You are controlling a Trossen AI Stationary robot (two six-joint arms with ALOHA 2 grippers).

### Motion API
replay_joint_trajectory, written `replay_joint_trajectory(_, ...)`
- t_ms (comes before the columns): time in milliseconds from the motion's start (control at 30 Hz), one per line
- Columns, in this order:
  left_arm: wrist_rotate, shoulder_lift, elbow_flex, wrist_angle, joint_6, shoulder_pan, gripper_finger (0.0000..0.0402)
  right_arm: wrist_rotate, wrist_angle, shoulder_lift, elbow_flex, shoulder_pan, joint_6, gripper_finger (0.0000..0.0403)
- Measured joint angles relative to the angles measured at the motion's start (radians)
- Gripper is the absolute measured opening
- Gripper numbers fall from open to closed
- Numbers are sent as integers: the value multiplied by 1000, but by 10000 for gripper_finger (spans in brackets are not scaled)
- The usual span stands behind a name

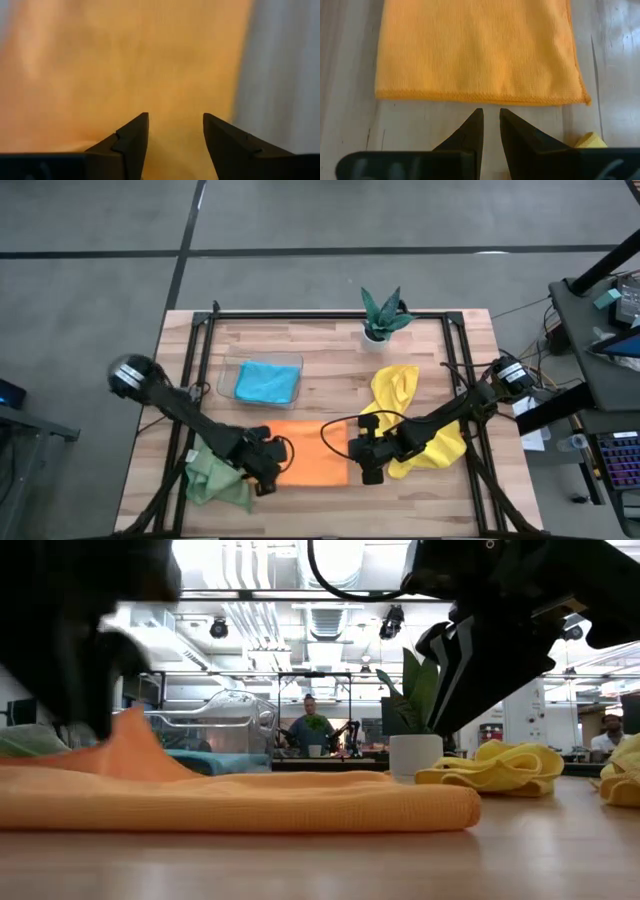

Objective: Fold microfiber towels
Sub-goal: Fold the orange microfiber cloth

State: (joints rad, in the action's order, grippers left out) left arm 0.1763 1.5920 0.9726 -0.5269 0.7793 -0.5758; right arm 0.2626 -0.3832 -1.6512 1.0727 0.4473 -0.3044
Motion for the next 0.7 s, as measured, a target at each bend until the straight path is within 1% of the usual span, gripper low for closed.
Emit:
replay_joint_trajectory(100,69,-35,-14,46,0,1,173,0,34,0,-15,0,1,56)
replay_joint_trajectory(200,129,-49,-22,111,-10,1,173,0,145,0,-53,0,10,56)
replay_joint_trajectory(267,151,-52,-25,150,-11,1,173,0,222,0,-81,-1,6,56)
replay_joint_trajectory(533,199,-50,-32,160,6,1,173,3,388,-2,-143,-29,-168,57)
replay_joint_trajectory(600,200,-50,-32,161,7,6,173,2,437,-13,-146,-29,-168,57)
replay_joint_trajectory(700,202,-50,-32,160,0,14,173,0,526,-49,-146,-29,-118,57)
